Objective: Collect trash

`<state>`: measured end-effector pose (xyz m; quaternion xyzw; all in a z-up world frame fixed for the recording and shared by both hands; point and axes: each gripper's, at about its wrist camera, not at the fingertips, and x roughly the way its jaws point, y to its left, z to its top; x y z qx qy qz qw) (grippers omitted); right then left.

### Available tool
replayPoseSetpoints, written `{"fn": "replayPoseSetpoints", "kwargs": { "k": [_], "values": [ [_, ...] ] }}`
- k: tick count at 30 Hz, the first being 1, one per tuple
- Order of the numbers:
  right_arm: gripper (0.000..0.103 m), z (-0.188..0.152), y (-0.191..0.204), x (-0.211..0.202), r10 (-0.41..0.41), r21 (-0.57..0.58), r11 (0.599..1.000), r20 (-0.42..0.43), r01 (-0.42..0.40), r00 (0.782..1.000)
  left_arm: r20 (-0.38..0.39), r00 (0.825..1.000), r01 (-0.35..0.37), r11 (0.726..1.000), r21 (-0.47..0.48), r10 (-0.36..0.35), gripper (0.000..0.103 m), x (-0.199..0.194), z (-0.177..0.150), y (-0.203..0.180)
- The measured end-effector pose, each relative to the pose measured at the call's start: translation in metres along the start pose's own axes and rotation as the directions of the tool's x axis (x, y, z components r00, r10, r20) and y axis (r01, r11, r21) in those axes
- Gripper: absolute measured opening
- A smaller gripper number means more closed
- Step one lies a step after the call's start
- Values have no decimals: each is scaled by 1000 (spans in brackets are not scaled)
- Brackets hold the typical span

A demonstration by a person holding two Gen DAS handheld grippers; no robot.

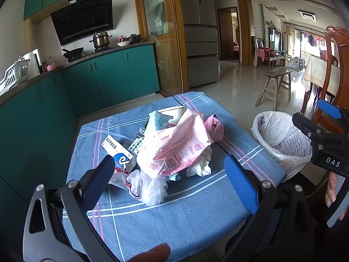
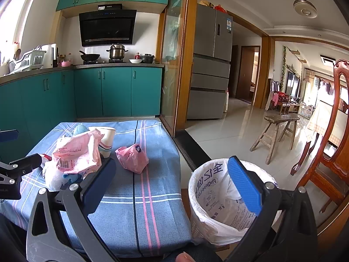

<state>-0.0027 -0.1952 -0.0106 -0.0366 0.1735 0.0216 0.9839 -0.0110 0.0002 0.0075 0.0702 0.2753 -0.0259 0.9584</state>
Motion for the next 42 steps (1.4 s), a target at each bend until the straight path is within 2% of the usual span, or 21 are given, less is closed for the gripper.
{"fn": "replayPoseSetpoints", "kwargs": {
  "k": [42],
  "values": [
    [100, 1, 7, -1, 3, -15, 1000, -2, -3, 1000, -11, 1000, 0, 1000, -2, 0, 100, 0, -5, 3]
  ]
}}
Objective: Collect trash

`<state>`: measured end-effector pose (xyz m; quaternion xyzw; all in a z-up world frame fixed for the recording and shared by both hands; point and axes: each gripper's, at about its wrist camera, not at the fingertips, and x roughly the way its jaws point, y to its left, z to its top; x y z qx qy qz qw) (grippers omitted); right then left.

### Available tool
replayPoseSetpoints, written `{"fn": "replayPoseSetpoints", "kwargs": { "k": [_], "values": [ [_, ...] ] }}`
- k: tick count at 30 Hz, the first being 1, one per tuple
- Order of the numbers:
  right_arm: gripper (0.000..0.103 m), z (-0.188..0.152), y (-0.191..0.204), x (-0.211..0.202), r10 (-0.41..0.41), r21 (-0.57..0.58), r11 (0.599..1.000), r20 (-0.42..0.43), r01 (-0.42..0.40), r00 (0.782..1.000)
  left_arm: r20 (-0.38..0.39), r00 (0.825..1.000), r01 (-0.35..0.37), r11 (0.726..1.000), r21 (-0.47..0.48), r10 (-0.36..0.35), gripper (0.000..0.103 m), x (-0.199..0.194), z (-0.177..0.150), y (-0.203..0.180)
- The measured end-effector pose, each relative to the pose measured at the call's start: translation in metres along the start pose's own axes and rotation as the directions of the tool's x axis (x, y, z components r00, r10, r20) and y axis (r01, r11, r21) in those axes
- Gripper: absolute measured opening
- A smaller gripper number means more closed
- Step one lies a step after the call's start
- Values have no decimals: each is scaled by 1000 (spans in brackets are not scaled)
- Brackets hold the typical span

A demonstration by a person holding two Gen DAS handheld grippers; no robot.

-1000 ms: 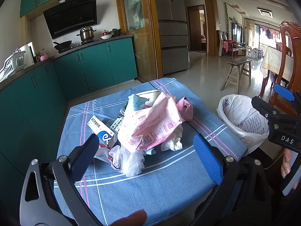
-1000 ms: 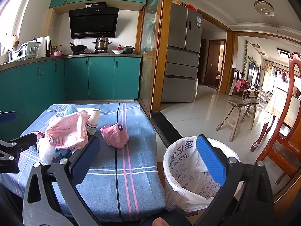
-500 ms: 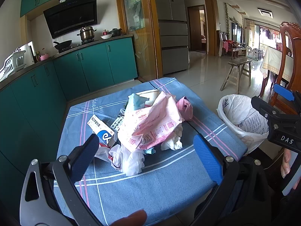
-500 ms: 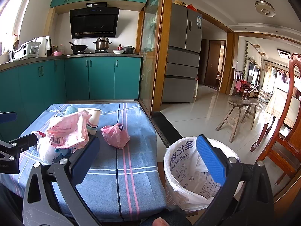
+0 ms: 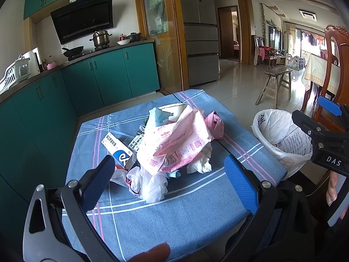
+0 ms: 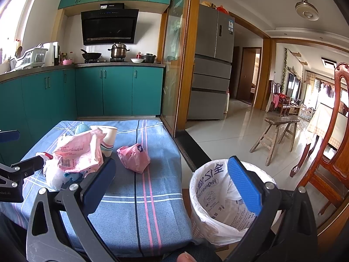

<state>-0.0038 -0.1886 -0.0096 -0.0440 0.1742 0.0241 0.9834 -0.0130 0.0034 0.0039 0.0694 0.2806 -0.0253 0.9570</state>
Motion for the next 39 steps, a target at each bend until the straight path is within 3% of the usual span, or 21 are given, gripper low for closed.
{"fn": "replayPoseSetpoints", "kwargs": {
  "k": [39],
  "values": [
    [100, 1, 5, 1, 16, -17, 1000, 2, -16, 1000, -9, 1000, 3, 1000, 5, -3, 100, 0, -2, -4]
  ]
}}
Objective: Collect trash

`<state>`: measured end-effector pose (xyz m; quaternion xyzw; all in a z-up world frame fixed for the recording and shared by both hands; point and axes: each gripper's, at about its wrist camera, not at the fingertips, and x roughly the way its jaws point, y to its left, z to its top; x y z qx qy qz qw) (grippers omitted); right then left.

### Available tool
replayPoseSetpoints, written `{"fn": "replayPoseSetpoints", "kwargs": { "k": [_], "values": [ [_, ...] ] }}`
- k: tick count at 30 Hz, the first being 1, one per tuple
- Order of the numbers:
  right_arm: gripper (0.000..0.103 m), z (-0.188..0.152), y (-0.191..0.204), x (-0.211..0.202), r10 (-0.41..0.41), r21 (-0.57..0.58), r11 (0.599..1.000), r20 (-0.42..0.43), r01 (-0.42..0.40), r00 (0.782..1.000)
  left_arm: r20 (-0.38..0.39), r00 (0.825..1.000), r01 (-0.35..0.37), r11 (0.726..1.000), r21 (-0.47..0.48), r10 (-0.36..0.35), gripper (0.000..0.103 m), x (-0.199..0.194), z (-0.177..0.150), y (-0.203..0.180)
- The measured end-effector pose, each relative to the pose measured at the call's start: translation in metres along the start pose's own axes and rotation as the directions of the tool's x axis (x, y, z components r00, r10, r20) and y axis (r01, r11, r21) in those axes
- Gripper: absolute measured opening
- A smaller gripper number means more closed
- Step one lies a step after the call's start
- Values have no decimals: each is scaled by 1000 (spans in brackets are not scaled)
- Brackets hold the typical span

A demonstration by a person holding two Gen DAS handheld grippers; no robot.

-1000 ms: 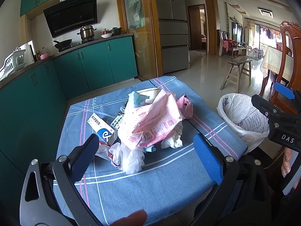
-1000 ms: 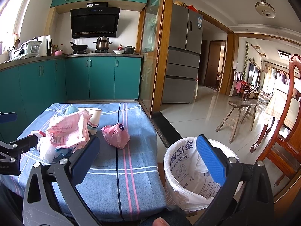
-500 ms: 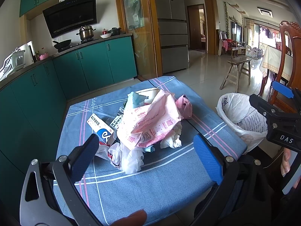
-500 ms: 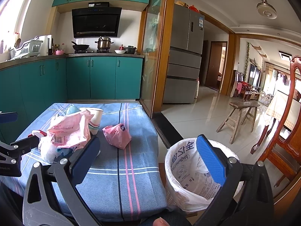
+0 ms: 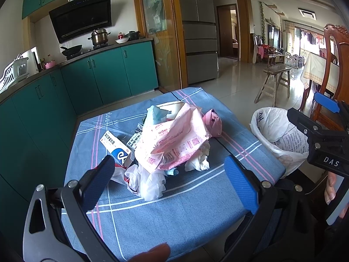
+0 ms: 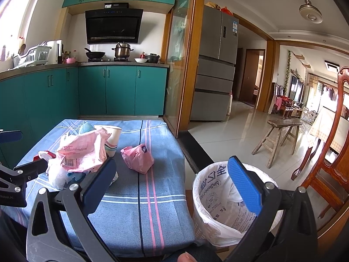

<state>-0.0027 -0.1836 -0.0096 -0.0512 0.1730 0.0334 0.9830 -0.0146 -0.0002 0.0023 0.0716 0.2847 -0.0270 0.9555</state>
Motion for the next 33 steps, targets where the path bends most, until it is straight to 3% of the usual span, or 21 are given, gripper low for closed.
{"fn": "replayPoseSetpoints", "kwargs": {
  "k": [33],
  "values": [
    [100, -2, -4, -5, -16, 5, 1000, 8, 16, 1000, -2, 1000, -1, 1000, -1, 1, 100, -1, -1, -2]
  ]
}}
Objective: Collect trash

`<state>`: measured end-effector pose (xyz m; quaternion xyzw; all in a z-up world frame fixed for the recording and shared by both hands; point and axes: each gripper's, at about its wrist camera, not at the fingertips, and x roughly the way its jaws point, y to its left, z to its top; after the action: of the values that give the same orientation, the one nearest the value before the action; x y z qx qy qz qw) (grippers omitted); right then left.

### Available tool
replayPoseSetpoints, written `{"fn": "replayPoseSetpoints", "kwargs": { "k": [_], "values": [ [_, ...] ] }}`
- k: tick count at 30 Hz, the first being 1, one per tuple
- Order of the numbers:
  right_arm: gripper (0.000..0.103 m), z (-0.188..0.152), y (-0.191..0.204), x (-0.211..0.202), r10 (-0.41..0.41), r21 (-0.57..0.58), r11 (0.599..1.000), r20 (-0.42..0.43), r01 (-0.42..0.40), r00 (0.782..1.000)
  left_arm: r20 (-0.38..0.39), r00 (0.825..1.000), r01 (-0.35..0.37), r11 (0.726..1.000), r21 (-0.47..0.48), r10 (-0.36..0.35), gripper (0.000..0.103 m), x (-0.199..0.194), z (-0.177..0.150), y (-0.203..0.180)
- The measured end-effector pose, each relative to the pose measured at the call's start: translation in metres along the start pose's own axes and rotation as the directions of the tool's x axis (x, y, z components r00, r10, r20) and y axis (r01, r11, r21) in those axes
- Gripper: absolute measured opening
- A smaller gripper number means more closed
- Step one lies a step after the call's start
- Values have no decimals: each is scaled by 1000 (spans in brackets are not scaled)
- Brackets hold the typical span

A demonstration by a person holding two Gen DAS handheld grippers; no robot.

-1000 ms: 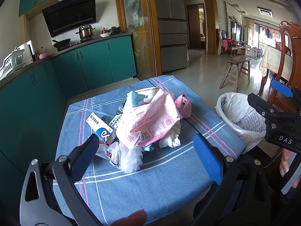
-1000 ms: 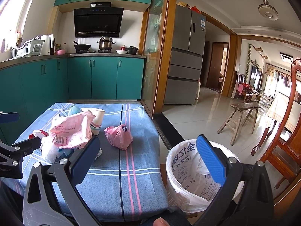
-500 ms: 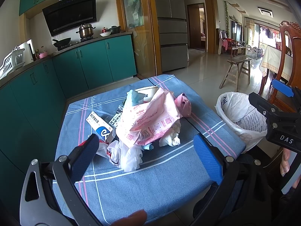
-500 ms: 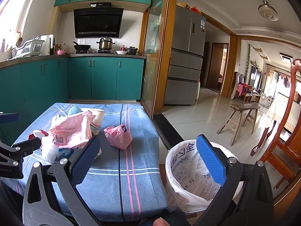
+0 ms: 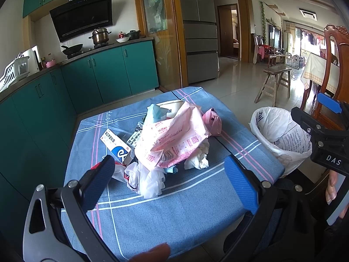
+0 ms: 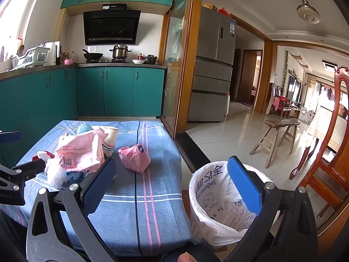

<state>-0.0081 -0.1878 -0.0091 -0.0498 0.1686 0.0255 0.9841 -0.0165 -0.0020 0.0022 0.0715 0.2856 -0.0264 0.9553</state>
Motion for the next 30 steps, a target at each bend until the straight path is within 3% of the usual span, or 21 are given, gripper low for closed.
{"fn": "replayPoseSetpoints", "kwargs": {
  "k": [21, 27, 29, 30],
  "values": [
    [100, 0, -12, 4, -39, 24, 999, 2, 39, 999, -3, 1000, -27, 999, -35, 27, 100, 4, -1, 10],
    [100, 25, -20, 53, 97, 66, 993, 2, -97, 995, -41, 997, -70, 987, -142, 65, 100, 18, 0, 46],
    [87, 43, -9, 79, 137, 18, 990, -2, -137, 991, -48, 995, -89, 981, -170, 82, 96, 20, 1, 56],
    [76, 50, -3, 91, 153, -1, 988, -13, -153, 988, -49, 994, -101, 979, -180, 93, 88, 21, 2, 60]
  ]
}}
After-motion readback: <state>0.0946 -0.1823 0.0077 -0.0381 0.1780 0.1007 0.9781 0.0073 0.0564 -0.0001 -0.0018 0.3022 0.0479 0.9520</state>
